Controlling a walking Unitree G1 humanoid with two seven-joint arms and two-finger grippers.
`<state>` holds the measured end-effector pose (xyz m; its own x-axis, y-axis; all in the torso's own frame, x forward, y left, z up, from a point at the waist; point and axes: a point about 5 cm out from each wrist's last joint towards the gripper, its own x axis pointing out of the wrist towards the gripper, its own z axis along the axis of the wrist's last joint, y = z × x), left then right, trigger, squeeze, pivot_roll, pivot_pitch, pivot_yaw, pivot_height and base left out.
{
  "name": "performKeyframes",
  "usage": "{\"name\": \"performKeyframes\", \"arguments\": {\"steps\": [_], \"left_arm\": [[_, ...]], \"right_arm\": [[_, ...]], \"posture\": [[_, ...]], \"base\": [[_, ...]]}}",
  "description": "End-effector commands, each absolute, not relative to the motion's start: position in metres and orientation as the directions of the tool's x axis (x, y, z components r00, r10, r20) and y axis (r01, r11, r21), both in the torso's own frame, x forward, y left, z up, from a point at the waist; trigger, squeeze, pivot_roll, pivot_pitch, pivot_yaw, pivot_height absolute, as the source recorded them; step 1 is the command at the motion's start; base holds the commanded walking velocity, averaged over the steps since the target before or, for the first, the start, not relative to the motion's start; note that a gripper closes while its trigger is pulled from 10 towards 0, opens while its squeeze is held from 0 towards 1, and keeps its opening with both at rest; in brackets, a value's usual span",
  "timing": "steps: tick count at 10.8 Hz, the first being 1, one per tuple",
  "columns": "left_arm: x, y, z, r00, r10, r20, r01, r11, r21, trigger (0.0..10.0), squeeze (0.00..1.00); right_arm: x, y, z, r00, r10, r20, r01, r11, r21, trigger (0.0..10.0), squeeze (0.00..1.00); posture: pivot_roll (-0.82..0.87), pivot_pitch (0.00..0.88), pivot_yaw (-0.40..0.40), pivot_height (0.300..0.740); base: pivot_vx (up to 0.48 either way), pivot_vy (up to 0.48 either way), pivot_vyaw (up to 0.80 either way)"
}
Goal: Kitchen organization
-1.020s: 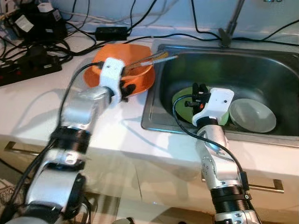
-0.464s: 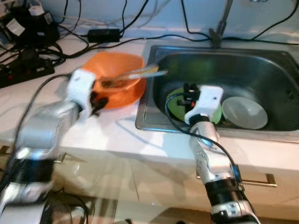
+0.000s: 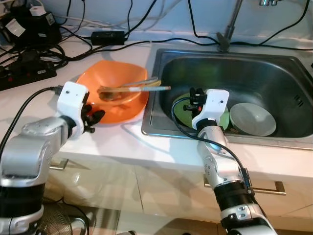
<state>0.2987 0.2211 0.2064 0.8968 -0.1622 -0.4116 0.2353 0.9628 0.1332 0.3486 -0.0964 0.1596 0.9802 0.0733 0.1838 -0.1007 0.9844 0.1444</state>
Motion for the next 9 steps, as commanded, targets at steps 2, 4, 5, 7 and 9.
{"name": "performKeyframes", "arguments": {"steps": [2,4,5,7,9], "left_arm": [[0.287,0.227,0.196,0.871,-0.132,-0.474,0.216,0.968,0.127,10.0,0.00],[0.292,0.224,0.203,0.907,-0.120,-0.404,0.199,0.967,0.160,10.0,0.00],[0.296,0.212,0.208,0.933,-0.149,-0.326,0.202,0.970,0.136,10.0,0.00],[0.298,0.208,0.213,0.953,-0.145,-0.267,0.181,0.977,0.116,10.0,0.00],[0.301,0.206,0.219,0.972,-0.126,-0.199,0.142,0.988,0.068,10.0,0.00]], "right_arm": [[0.352,-0.106,0.143,0.992,0.052,0.115,-0.069,0.986,0.151,10.0,0.00],[0.357,-0.105,0.145,0.991,0.058,0.119,-0.076,0.986,0.148,10.0,0.00],[0.361,-0.103,0.150,0.989,0.064,0.133,-0.084,0.985,0.150,10.0,0.00],[0.366,-0.106,0.154,0.988,0.063,0.144,-0.085,0.985,0.149,10.0,0.00],[0.369,-0.104,0.157,0.985,0.075,0.154,-0.097,0.985,0.142,10.0,0.00]], "posture": [[0.33,0.099,0.009,0.740],[0.34,0.074,-0.006,0.740],[0.34,0.052,-0.018,0.740],[0.35,0.042,-0.032,0.740],[0.34,0.038,-0.049,0.740]], "base": [[0.000,0.000,0.00],[0.000,0.000,0.00],[0.000,0.000,0.00],[0.000,0.000,0.00],[0.000,0.000,0.00]]}}
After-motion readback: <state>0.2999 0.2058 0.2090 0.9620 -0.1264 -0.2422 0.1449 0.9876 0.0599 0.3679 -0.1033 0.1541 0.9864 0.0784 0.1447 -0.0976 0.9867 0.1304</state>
